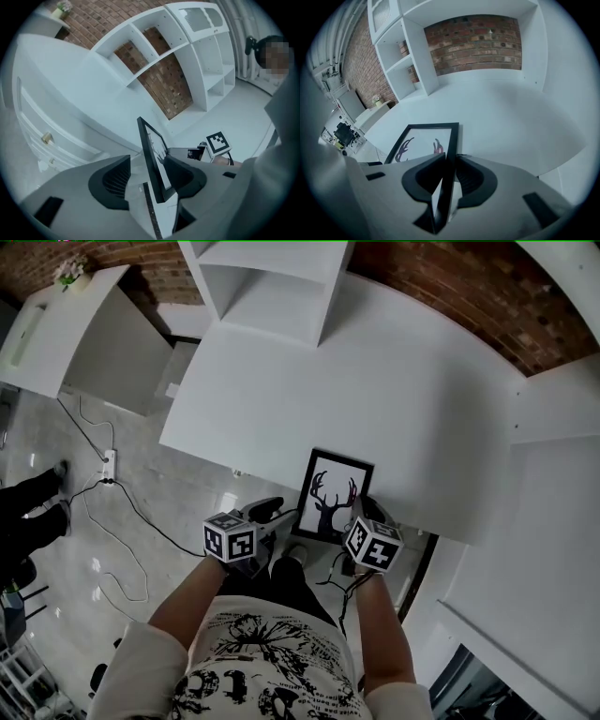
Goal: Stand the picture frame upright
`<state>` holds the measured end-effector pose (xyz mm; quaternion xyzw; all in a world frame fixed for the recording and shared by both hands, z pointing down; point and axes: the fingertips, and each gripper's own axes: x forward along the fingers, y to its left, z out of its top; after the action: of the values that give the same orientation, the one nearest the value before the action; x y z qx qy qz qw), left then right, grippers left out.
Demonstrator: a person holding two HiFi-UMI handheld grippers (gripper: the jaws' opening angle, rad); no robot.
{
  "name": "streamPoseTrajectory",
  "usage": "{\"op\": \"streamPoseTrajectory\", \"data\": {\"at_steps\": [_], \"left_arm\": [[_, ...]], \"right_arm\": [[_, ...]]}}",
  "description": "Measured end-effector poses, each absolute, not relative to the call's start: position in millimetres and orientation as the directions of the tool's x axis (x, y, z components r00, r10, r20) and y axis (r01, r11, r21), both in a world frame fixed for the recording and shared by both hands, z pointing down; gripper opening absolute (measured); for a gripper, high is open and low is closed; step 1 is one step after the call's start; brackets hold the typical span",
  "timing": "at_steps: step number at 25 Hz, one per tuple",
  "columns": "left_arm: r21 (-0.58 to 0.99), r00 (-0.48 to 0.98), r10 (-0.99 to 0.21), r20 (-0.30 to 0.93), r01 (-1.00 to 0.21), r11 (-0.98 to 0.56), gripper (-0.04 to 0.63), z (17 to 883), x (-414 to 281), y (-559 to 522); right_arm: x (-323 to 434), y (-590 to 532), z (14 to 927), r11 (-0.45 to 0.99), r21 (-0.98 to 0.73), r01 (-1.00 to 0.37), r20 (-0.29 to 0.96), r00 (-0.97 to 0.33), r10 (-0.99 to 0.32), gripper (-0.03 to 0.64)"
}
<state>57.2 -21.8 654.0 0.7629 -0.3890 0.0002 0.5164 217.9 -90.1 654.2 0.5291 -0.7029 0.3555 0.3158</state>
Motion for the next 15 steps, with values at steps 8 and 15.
{"op": "streamPoseTrajectory", "data": {"at_steps": [8, 15], "left_arm": [[0.927, 0.798, -0.541, 0.266, -0.366, -0.084, 0.202, 669, 86, -43], [0.952, 0.851, -0.472, 0.23, -0.297, -0.071, 0.101, 664, 98, -51]], "right_arm": [[217, -90, 655, 0.206, -0.161, -0.965, 0.812, -0.249, -0.528, 0.079], [218, -92, 652, 0.212, -0.144, -0.967, 0.808, -0.239, -0.539, 0.08]]}}
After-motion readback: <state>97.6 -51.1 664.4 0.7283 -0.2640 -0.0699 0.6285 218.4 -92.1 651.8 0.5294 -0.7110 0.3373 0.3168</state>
